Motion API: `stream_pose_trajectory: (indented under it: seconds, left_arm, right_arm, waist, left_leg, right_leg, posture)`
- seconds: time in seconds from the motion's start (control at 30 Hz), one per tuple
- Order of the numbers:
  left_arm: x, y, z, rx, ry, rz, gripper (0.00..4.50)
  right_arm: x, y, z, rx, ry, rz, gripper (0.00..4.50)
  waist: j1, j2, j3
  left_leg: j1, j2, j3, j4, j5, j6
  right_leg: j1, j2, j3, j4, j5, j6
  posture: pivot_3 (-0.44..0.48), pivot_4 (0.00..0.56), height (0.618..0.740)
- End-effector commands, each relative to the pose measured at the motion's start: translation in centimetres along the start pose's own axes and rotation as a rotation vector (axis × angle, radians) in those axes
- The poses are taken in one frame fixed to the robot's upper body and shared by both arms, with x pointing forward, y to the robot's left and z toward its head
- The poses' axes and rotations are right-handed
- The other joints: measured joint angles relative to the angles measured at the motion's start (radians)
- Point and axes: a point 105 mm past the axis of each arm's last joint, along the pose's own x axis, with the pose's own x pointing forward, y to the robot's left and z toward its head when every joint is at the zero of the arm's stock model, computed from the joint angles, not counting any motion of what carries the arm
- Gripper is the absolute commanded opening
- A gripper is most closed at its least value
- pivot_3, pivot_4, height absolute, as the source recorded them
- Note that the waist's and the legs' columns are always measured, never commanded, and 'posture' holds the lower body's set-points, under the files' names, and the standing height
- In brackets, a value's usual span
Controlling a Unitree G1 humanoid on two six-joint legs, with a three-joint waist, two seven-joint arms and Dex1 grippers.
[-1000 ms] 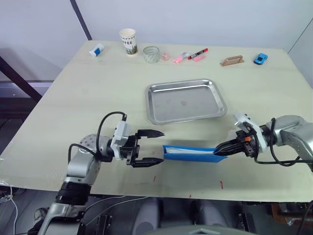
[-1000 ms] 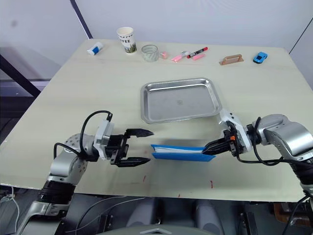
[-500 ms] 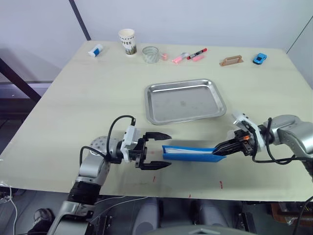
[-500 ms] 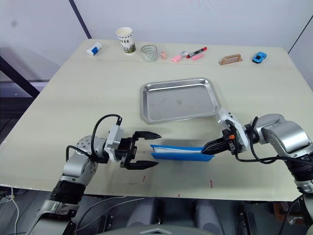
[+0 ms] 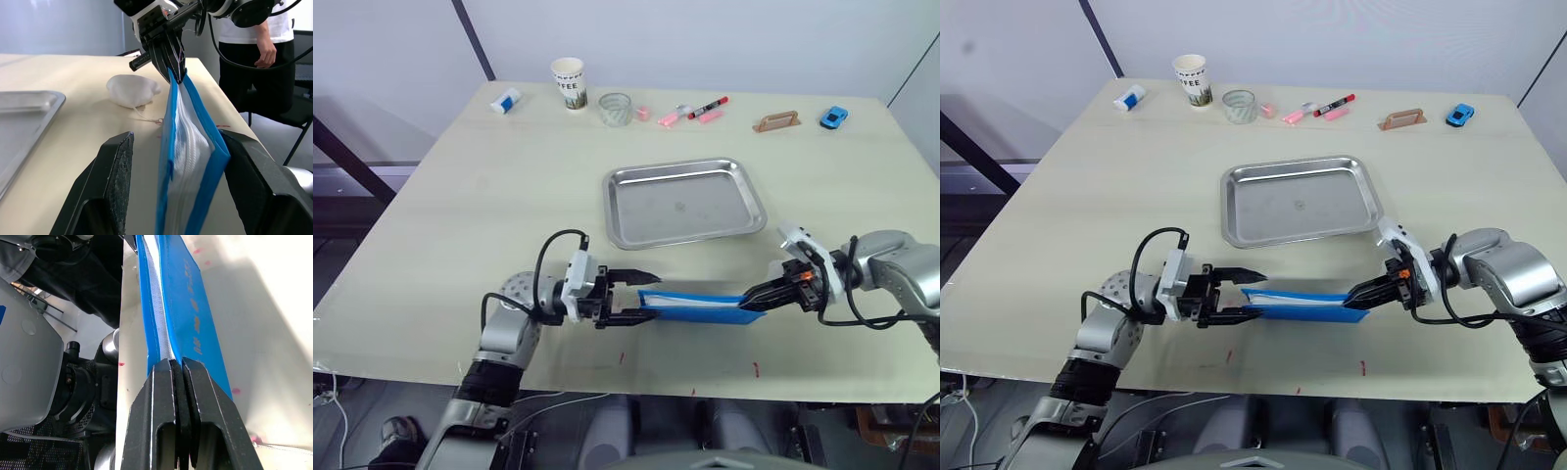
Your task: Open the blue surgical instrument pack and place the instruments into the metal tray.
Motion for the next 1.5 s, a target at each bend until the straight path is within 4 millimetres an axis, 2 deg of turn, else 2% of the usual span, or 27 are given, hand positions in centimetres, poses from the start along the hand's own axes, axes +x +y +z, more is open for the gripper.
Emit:
stream_pose_trajectory:
  seconds: [0.03, 0.23, 1.43, 1.5]
  left_arm:
    - [0.7, 0.1, 0.9, 0.039, -0.010, -0.024, 2.84]
    - [0.9, 0.2, 1.2, 0.043, -0.007, -0.029, 2.84]
    - [0.5, 0.0, 0.0, 0.043, 0.062, -0.055, 2.84]
    - [0.5, 0.0, 0.0, 0.044, 0.058, -0.052, 2.28]
  right_arm:
    - [0.1, 0.0, -0.1, 0.000, -0.005, -0.009, 0.00]
    - [0.2, 0.0, 0.0, 0.004, -0.009, -0.005, 0.00]
    - [-0.1, -0.3, 0.3, 0.002, -0.009, -0.010, 0.00]
    - [-0.1, -0.3, 0.3, 0.001, -0.008, -0.009, 0.00]
  waist:
    - [0.000, 0.000, 0.000]
    - [0.000, 0.000, 0.000]
    - [0.000, 0.000, 0.000]
    - [0.000, 0.000, 0.000]
  left_leg:
    - [0.000, 0.000, 0.000, 0.000, 0.000, 0.000]
    - [0.000, 0.000, 0.000, 0.000, 0.000, 0.000]
    - [0.000, 0.000, 0.000, 0.000, 0.000, 0.000]
    - [0.000, 0.000, 0.000, 0.000, 0.000, 0.000]
  right_leg:
    - [0.000, 0.000, 0.000, 0.000, 0.000, 0.000]
    - [0.000, 0.000, 0.000, 0.000, 0.000, 0.000]
    - [0.000, 0.000, 0.000, 0.000, 0.000, 0.000]
    - [0.000, 0.000, 0.000, 0.000, 0.000, 0.000]
  posture:
    - [0.000, 0.150, 0.740]
    - [0.000, 0.150, 0.740]
    - [0.000, 0.150, 0.740]
    - [0.000, 0.150, 0.740]
